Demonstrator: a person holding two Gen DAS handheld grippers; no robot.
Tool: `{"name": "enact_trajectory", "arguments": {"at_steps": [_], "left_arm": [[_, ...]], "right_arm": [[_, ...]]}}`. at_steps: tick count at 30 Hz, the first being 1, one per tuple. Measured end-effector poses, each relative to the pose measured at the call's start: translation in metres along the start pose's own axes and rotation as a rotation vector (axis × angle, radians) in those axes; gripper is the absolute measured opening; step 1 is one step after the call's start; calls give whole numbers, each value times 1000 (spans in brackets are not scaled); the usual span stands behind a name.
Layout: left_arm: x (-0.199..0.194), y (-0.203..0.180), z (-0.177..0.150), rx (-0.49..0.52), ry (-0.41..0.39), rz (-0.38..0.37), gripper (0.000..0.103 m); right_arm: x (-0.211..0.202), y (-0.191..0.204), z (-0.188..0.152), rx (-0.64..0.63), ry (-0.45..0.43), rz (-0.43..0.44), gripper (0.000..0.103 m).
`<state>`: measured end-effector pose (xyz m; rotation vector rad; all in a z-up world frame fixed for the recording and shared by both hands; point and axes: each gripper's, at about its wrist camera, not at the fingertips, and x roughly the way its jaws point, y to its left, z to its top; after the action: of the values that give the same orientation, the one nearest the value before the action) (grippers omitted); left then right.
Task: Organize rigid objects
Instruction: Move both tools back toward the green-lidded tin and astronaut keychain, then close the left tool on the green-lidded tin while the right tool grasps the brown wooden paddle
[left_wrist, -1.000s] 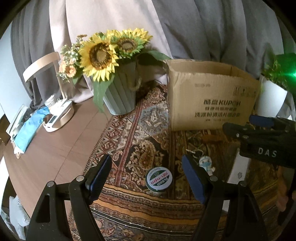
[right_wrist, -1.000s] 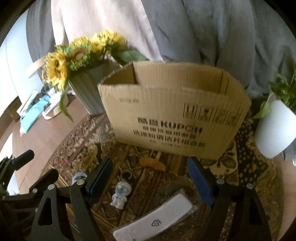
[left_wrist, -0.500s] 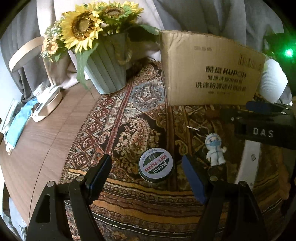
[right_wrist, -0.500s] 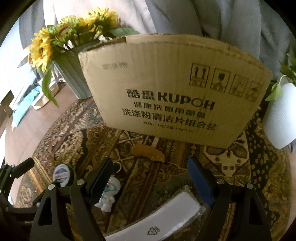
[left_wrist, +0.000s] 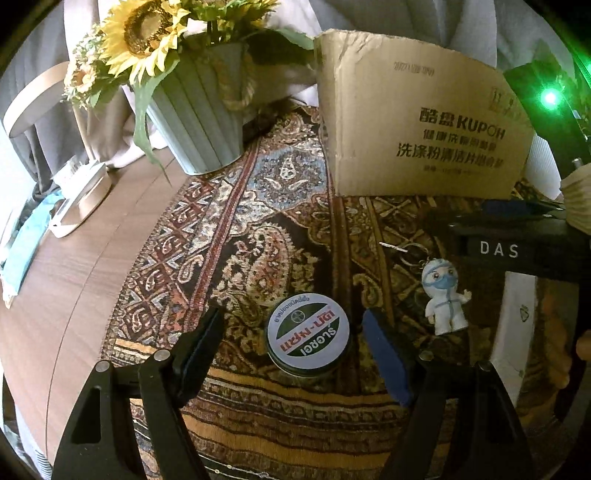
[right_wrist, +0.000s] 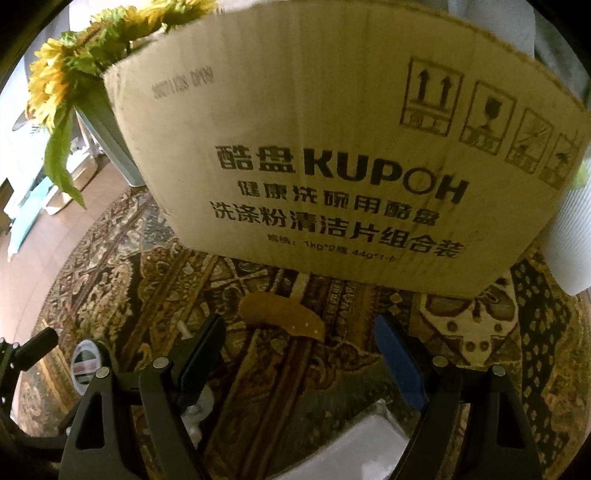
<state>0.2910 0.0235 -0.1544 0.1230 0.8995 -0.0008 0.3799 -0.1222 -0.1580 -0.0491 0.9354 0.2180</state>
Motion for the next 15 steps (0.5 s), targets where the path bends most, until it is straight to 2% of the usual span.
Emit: {"name": "enact_trajectory", "arguments": {"at_steps": [10, 15], "left_arm": [[10, 2, 0, -19, 30, -32, 63], [12, -2, 0, -9, 40, -44, 53]], "right_arm": [[16, 10, 8, -6, 13, -1, 81], [18, 11, 8, -10, 10, -11, 66]]}}
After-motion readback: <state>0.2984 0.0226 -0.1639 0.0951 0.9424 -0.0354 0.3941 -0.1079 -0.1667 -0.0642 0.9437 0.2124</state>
